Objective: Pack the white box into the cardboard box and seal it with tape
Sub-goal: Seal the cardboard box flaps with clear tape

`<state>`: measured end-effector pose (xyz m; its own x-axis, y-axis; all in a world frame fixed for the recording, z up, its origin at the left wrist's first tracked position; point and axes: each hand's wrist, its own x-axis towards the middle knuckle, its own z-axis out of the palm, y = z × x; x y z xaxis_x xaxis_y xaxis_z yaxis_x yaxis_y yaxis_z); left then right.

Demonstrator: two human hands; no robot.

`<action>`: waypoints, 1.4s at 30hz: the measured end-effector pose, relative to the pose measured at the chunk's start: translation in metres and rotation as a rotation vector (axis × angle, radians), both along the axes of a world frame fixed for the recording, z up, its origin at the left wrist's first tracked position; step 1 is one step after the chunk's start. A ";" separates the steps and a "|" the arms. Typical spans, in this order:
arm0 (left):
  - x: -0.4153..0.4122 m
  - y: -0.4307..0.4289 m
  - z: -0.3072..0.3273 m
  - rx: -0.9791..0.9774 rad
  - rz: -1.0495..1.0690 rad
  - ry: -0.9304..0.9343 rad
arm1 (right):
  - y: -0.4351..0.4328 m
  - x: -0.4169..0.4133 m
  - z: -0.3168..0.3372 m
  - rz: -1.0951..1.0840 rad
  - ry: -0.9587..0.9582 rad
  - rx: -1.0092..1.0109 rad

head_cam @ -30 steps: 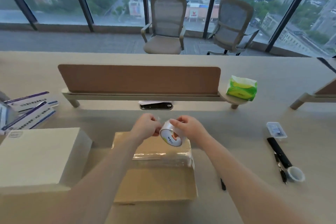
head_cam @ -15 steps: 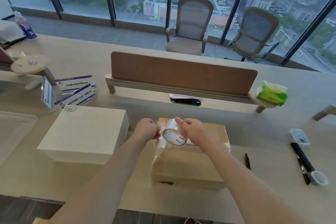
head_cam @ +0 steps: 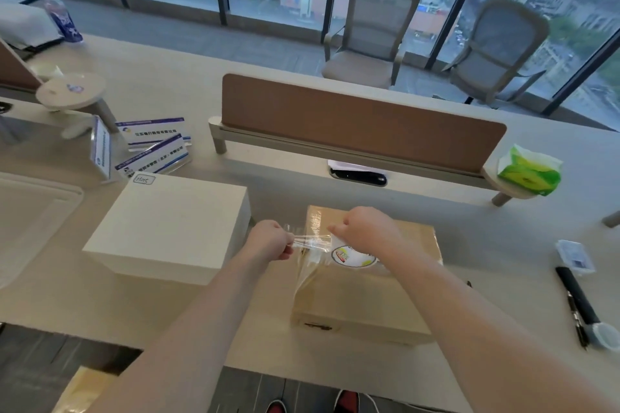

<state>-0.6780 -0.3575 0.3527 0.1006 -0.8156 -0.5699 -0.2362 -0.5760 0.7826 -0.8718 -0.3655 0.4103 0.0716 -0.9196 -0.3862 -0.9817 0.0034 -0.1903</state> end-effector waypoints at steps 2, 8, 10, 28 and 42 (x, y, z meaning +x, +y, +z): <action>0.004 0.000 -0.006 0.004 0.025 0.004 | -0.001 0.006 -0.004 0.056 0.115 -0.019; 0.012 -0.001 -0.015 0.027 0.071 0.032 | 0.001 0.017 -0.025 0.092 0.248 -0.040; 0.014 -0.002 -0.020 0.046 0.087 0.057 | 0.001 0.022 -0.029 0.115 0.278 -0.077; 0.014 -0.002 -0.049 0.170 0.144 0.091 | -0.001 0.052 -0.049 0.148 0.372 -0.130; -0.021 0.005 -0.092 0.231 0.133 -0.003 | -0.002 0.058 -0.058 0.162 0.330 -0.198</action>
<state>-0.6986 -0.3528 0.2608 0.1997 -0.6434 -0.7390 -0.1484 -0.7653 0.6263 -0.8141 -0.3679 0.3524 0.1237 -0.9655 -0.2291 -0.9750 -0.1612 0.1531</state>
